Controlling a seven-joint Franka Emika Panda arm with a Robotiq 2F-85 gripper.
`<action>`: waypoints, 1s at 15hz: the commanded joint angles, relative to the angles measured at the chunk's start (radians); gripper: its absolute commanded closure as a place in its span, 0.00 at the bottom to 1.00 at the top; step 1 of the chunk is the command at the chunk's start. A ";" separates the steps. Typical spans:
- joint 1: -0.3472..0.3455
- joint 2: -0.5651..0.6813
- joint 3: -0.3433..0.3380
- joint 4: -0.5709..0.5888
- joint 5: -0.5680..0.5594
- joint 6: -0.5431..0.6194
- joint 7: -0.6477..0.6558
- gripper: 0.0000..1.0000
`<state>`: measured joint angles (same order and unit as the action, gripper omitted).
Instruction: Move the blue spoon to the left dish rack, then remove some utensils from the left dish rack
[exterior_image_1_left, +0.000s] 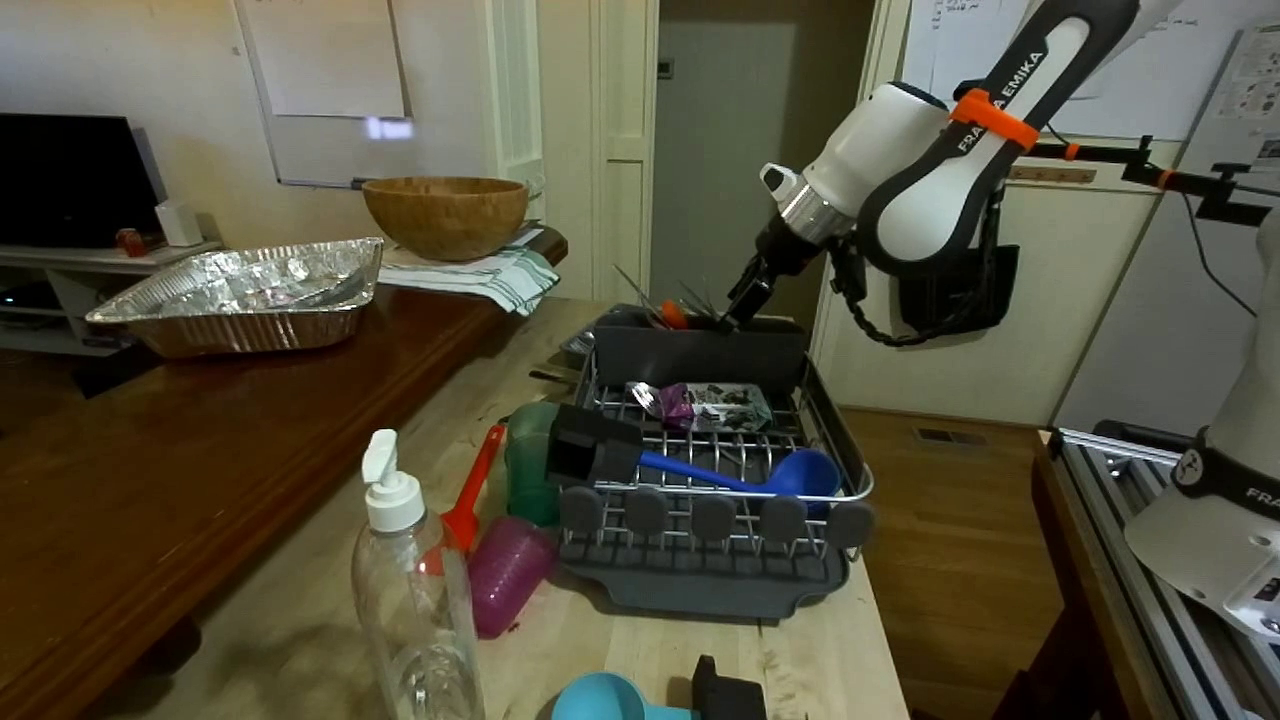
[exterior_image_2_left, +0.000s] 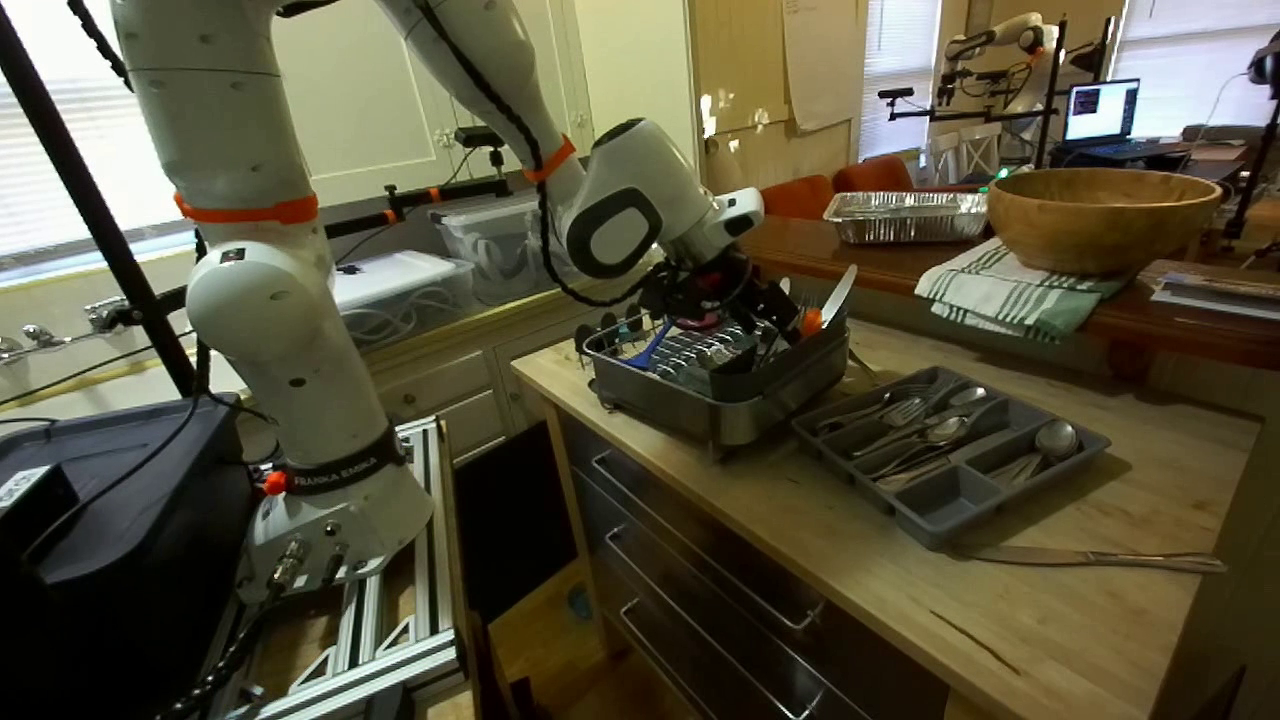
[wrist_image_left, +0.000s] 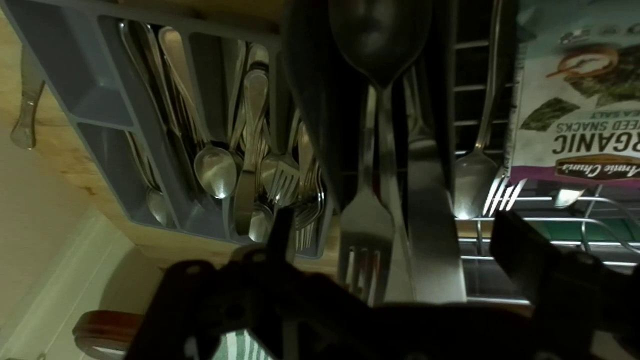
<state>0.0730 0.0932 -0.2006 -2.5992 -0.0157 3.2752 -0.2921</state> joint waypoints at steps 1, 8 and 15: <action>0.003 0.011 0.015 0.002 0.015 0.038 0.023 0.00; 0.068 0.087 -0.057 0.037 0.090 0.137 -0.008 0.28; 0.156 0.126 -0.115 0.049 0.150 0.134 -0.019 0.75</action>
<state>0.1915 0.1926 -0.2954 -2.5623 0.1051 3.3960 -0.2987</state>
